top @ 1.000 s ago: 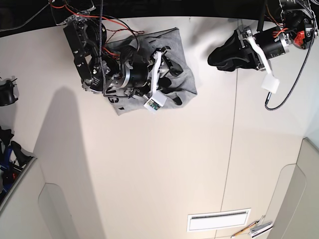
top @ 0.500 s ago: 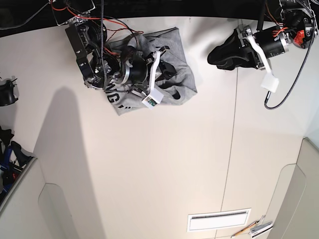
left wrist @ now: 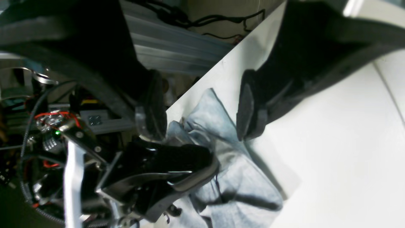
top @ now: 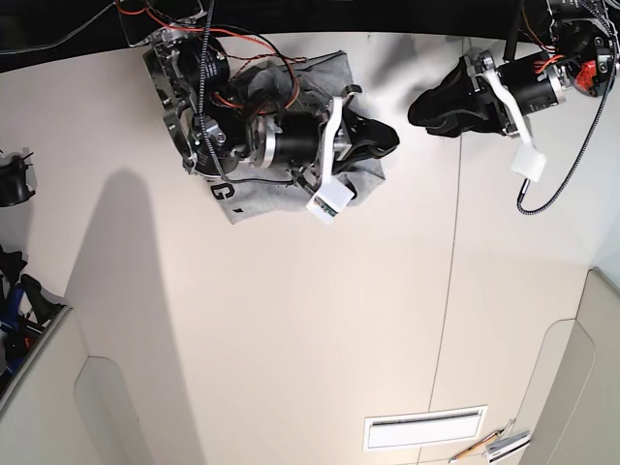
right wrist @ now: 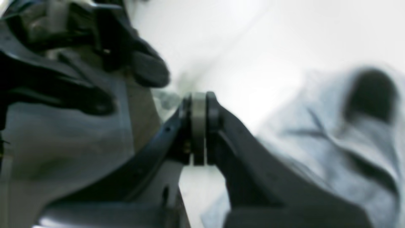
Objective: Fold the T-shirt properly
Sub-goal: 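Move the left gripper onto the bundle's edge and grasp the fabric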
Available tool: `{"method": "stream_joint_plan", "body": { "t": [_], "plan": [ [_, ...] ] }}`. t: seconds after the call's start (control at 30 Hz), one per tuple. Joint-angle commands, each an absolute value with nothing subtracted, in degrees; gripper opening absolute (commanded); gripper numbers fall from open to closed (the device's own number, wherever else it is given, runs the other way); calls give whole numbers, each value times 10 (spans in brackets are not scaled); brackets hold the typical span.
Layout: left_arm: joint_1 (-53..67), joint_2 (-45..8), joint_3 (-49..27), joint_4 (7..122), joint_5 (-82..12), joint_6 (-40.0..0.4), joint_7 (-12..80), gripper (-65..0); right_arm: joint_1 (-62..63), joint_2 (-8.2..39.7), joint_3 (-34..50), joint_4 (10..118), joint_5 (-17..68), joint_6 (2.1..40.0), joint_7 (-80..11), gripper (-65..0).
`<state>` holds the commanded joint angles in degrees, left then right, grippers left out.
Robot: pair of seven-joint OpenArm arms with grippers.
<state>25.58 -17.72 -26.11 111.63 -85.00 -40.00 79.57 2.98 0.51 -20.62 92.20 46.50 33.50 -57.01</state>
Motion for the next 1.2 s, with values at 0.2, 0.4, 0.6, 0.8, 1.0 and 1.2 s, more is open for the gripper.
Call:
{"method": "stream_joint_plan", "body": {
  "t": [0.2, 0.4, 0.6, 0.8, 1.0, 1.2],
  "plan": [
    [256, -180, -321, 1117, -850, -400, 797, -264, 34, -2, -200, 923, 451, 334, -569, -619],
    [256, -179, -302, 1116, -850, -400, 797, -264, 48, -2, -113, 981, 409, 334, -566, -277],
    [254, -109, -207, 1116, -747, -400, 701, -263, 65, 11, 73, 1009, 368, 332, -562, -279],
    [237, -81, -130, 1116, -610, -400, 636, -263, 51, 18, 174, 1001, 361, 327, -564, -279],
    [198, -56, -48, 1116, -464, -376, 528, -263, 39, 48, 175, 980, 380, 328, -564, -279],
    [171, -54, -30, 1097, -432, -351, 522, -263, 30, 48, 174, 980, 390, 328, -568, -279]
  ]
}}
